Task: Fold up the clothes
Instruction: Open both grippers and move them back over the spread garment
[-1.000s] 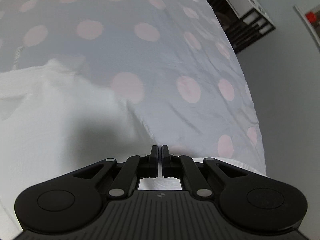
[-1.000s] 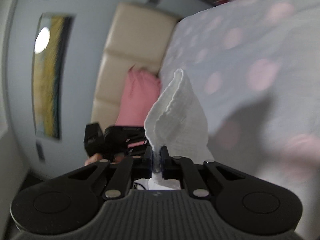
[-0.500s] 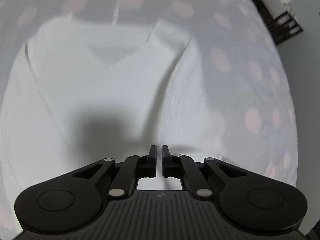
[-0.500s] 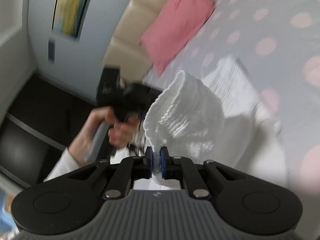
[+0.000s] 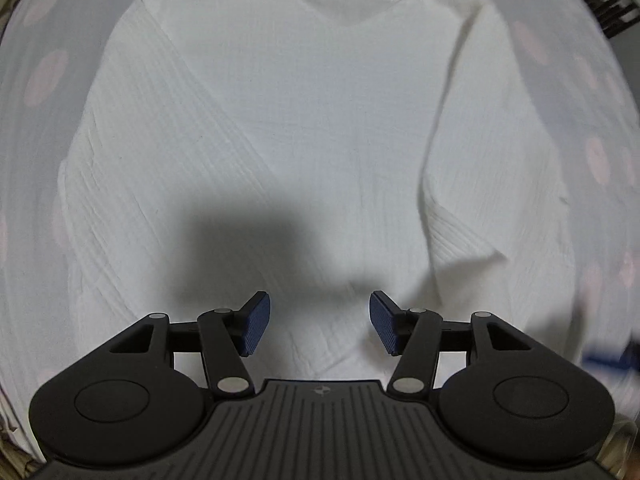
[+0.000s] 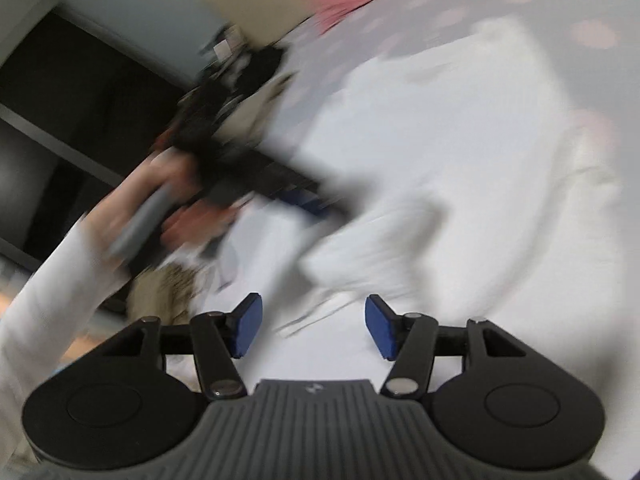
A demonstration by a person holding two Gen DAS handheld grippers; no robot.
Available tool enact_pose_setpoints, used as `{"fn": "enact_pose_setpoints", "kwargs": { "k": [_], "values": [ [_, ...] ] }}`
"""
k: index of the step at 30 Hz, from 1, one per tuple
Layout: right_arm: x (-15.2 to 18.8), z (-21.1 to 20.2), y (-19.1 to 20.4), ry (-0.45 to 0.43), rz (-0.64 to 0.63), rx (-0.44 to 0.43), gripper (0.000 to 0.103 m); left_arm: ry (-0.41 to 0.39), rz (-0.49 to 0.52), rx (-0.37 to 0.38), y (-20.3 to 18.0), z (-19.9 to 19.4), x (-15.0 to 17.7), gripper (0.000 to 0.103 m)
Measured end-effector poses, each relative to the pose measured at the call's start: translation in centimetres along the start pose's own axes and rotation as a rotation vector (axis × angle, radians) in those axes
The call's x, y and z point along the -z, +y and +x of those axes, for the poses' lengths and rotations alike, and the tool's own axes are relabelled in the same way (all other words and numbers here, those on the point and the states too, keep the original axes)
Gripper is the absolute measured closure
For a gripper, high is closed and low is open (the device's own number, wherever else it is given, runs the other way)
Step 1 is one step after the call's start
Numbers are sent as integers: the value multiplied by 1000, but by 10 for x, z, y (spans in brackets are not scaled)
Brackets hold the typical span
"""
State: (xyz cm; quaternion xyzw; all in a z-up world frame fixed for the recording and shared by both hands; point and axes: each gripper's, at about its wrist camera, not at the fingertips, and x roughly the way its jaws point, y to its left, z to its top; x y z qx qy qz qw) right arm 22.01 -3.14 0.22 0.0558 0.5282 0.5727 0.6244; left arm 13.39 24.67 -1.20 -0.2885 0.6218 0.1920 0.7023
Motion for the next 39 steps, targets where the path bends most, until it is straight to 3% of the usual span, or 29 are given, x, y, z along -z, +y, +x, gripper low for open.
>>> {"fn": "enact_pose_setpoints", "kwargs": {
  "k": [3, 6, 10, 15, 18, 21, 24, 27, 31, 36, 39],
  "values": [
    [-9, -17, -30, -68, 79, 41, 41, -57, 40, 92, -2, -11, 19, 49],
    [-8, -16, -48, -89, 127, 71, 41, -103, 98, 123, -9, -12, 30, 48],
    [-7, 4, -44, -45, 106, 76, 41, -201, 113, 151, 8, -23, 51, 48],
    [-1, 31, -32, -37, 75, 8, 42, -421, 153, 226, 36, -50, 97, 48],
    [9, 37, -16, -58, -41, 68, 42, -510, 233, 252, 41, -55, 120, 48],
    [24, 31, 0, -97, -136, 114, 40, -506, 329, 289, 36, -52, 132, 47],
    [49, 26, 2, -152, -38, 117, 40, -527, 407, 226, 27, -48, 138, 47],
    [78, 21, 5, -233, 64, 125, 40, -528, 484, 213, 20, -44, 144, 47],
    [109, 30, 14, -301, 90, 192, 40, -536, 622, 172, 7, -41, 153, 47],
    [133, 48, 12, -377, 197, 229, 40, -468, 783, 117, -11, -35, 153, 47],
    [143, 51, 9, -434, 263, 209, 32, -420, 875, 82, -21, -30, 150, 47]
  ]
}}
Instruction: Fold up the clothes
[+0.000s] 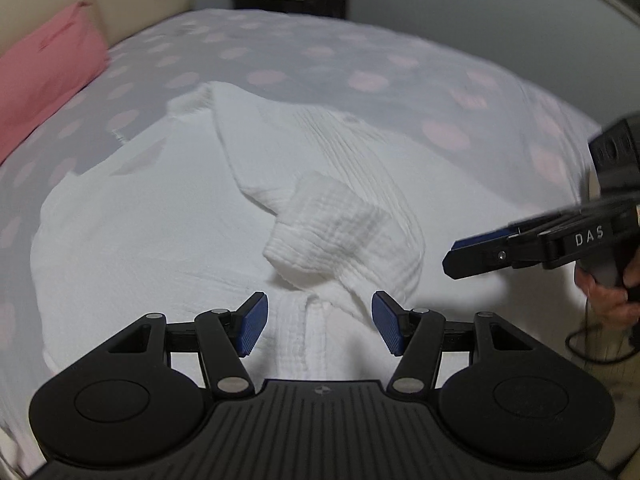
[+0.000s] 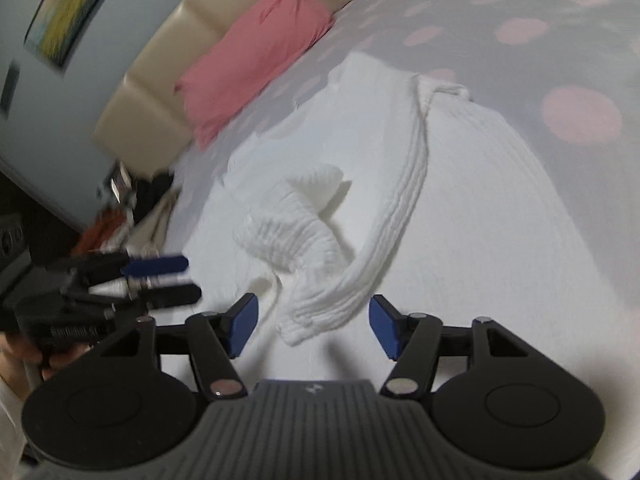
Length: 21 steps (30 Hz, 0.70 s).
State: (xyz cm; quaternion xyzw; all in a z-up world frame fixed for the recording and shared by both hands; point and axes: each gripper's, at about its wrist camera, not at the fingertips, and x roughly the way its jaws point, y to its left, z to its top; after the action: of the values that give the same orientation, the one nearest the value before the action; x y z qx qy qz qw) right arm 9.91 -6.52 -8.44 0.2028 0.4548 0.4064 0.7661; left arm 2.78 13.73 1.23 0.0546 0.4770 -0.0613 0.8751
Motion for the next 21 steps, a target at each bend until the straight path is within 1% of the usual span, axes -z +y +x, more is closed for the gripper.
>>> {"fn": "enact_pose_setpoints", "kwargs": {
  "k": [4, 7, 9, 10, 12, 13, 17, 18, 19, 20, 21],
  "values": [
    [5, 10, -1, 27, -2, 32, 31, 77, 84, -1, -2, 18, -14, 47],
    [3, 20, -8, 39, 42, 38, 30, 86, 148, -10, -5, 29, -28, 47],
    [1, 23, -12, 39, 64, 6, 30, 55, 166, -21, -5, 32, -37, 47],
    [0, 23, -14, 39, 74, -18, 30, 48, 167, -9, -4, 34, -41, 47],
    [-2, 24, -19, 41, 97, -64, 30, 62, 170, 25, -1, 41, -48, 47],
    [-2, 25, -21, 42, 109, -75, 30, 83, 176, 30, -1, 46, -50, 47],
    [-2, 27, -30, 25, 144, -106, 29, 165, 216, 4, 4, 68, -53, 47],
    [-1, 28, -31, 23, 149, -123, 30, 178, 208, 14, 6, 71, -54, 47],
    [-1, 28, -32, 25, 155, -148, 33, 185, 198, 27, 7, 73, -55, 47],
    [0, 29, -33, 25, 164, -172, 36, 166, 181, 52, 9, 71, -54, 53],
    [2, 29, -33, 25, 171, -181, 44, 147, 164, 76, 10, 70, -53, 60]
  ]
}}
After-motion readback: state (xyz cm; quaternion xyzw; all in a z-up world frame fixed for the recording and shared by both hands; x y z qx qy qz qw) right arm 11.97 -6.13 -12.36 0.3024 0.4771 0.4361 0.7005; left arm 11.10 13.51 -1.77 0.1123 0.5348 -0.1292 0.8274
